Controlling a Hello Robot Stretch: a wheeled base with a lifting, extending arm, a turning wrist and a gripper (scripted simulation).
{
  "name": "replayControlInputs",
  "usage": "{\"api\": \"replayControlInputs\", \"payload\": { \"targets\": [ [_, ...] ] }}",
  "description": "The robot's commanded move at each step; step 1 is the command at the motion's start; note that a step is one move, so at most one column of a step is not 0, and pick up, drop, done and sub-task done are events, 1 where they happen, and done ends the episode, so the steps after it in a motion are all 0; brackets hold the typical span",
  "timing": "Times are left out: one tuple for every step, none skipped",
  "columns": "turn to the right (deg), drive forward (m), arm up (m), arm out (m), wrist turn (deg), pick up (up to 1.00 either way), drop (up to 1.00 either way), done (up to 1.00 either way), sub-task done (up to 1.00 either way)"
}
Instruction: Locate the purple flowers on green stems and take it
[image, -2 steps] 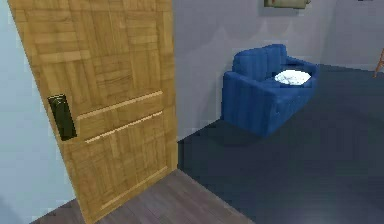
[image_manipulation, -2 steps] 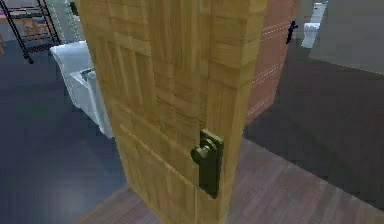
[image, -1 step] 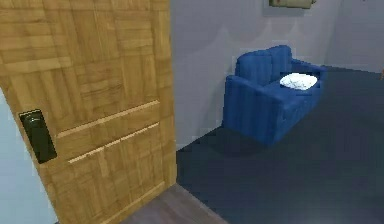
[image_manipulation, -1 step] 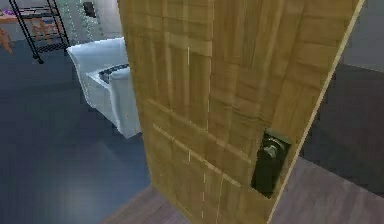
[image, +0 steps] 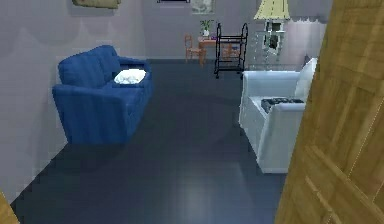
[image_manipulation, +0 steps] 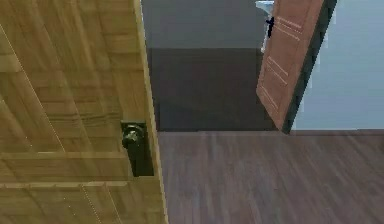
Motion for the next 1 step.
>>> {"api": "replayControlInputs", "payload": {
  "targets": [
    [0.0, 1.00, 0.00, 0.00, 0.0, 0.00, 0.00, 0.00, 0.00]
  ]
}}
